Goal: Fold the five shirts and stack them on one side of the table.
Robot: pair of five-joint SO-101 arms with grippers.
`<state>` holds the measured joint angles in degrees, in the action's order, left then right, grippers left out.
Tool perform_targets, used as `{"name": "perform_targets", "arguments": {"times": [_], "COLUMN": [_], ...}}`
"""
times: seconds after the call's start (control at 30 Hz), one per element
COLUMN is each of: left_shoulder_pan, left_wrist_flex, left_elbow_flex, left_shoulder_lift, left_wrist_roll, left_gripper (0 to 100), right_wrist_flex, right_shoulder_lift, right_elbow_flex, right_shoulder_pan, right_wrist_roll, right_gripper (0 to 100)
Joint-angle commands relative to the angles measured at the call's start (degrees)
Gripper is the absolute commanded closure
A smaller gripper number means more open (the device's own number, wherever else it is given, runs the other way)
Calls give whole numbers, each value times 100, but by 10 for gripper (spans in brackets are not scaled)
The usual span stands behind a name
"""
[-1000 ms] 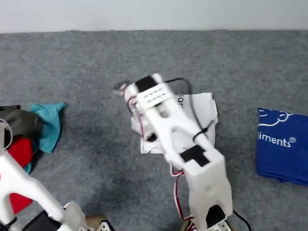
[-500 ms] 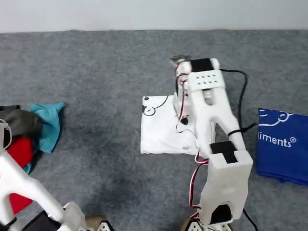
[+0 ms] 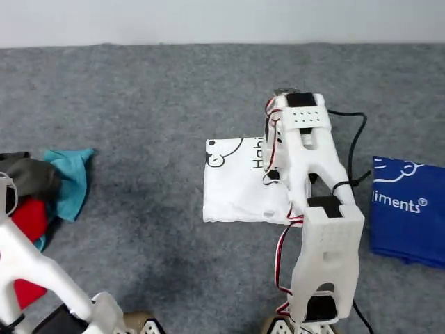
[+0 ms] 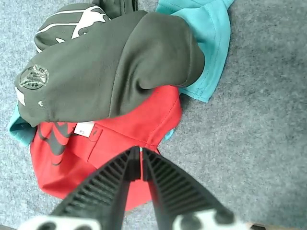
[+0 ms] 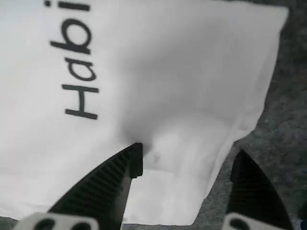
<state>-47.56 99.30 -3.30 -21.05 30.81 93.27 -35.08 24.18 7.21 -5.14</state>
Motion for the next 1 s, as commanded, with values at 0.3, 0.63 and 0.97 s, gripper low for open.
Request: {"name": "perform_targets", "arguments": {"times": [0.3,0.63,0.97], "left_shoulder_pan": [-35,-35,-35], "left_wrist_flex": [123,123,123], "left_elbow_flex": [31,31,31], "left_shoulder_lift": [-193,-193,-193], "left_wrist_roll": [18,18,18], "left_gripper": [986,986,986], "right_wrist_flex": [-242,-189,127], "right_shoulder_lift": [-277,-752,-462], "right_elbow_flex": [264,273,352], "right_shoulder_pan": [-75,-84,-787], "right_wrist_roll": [-70,545,3393], "right_gripper": [702,991,987]}}
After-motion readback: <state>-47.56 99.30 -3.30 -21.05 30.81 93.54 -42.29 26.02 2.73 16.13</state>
